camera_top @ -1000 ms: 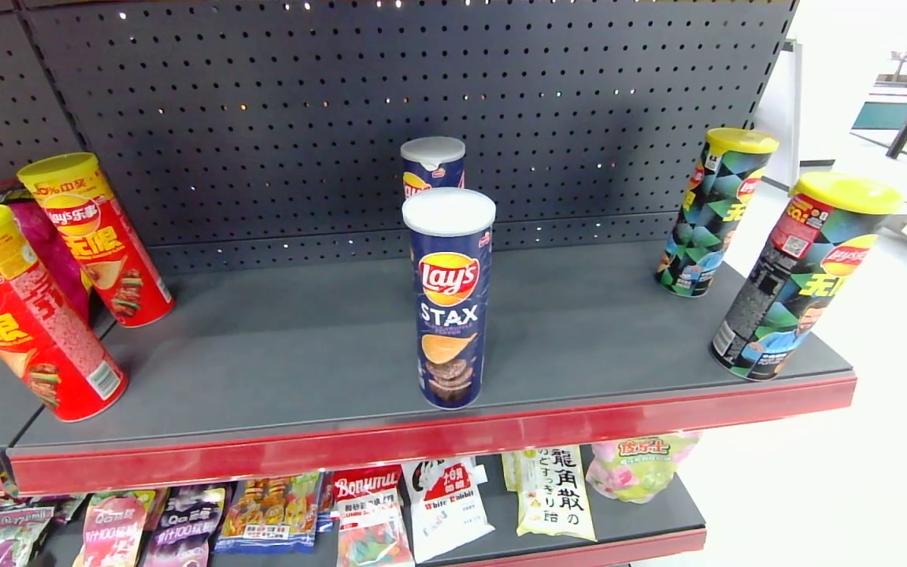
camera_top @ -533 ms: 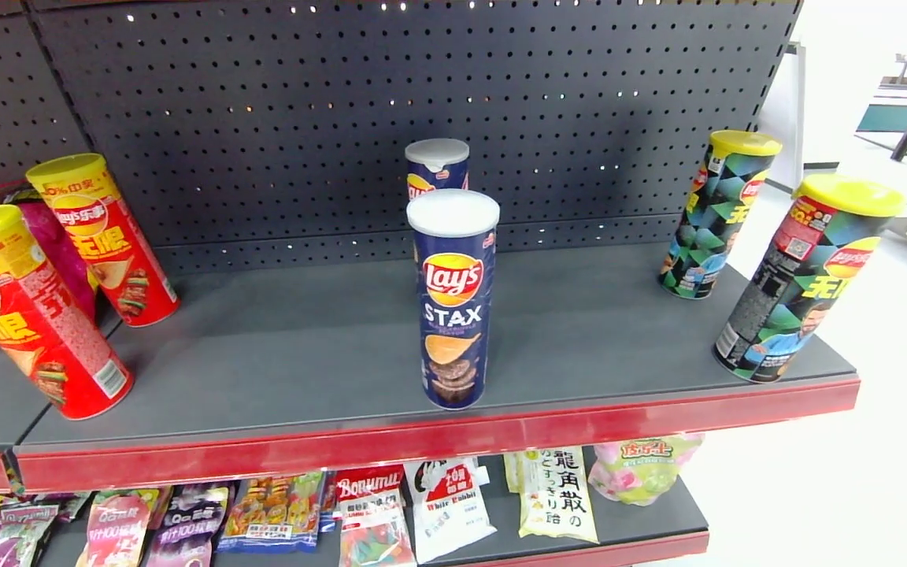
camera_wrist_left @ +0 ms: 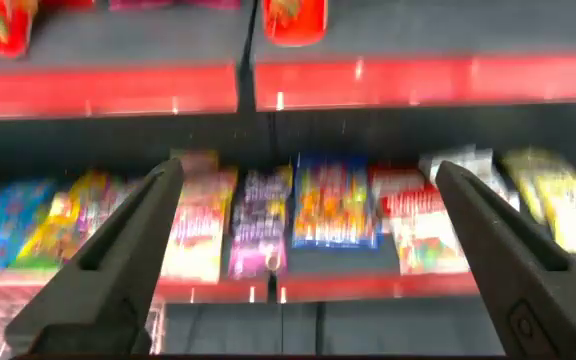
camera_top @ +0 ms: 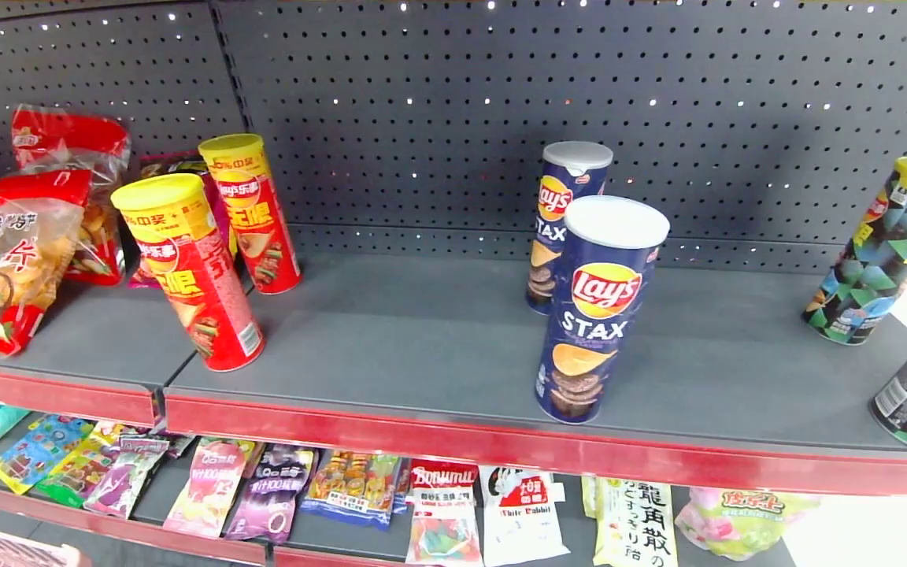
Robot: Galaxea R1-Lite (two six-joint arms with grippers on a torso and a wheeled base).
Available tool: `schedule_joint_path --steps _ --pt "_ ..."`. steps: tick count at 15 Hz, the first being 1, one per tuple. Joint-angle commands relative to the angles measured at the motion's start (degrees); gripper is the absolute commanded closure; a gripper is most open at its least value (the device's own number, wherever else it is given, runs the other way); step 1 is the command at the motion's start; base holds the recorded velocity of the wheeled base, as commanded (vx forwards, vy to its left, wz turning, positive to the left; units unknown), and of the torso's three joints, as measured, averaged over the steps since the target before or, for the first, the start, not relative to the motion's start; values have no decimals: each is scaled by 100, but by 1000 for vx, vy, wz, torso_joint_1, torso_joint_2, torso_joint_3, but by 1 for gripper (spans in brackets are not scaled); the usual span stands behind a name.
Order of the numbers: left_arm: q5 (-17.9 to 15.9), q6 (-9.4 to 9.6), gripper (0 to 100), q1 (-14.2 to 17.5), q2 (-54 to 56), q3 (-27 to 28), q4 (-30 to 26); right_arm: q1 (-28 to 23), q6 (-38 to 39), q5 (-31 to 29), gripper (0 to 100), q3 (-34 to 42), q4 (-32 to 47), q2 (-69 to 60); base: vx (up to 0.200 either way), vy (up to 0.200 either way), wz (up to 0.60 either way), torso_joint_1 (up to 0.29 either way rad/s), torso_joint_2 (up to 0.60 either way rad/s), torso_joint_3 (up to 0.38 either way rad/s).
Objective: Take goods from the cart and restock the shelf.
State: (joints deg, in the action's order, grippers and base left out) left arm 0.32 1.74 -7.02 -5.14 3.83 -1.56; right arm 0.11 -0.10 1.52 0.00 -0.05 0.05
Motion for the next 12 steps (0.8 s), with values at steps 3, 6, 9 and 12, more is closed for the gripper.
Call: schedule_joint_path --steps 3,6,9,12 --pt "65 -148 0 -1 -39 -383 165 7 -8 6 0 0 -4 4 0 0 0 0 0 0" --pt "-181 -113 0 -19 -39 -383 165 7 1 15 0 0 -4 4 0 0 0 0 0 0" --pt "320 -280 0 8 -39 -383 165 7 1 23 0 0 -4 4 0 0 0 0 0 0" --pt "293 -174 0 570 -127 -383 147 -2 19 23 0 0 -4 4 0 0 0 0 0 0"
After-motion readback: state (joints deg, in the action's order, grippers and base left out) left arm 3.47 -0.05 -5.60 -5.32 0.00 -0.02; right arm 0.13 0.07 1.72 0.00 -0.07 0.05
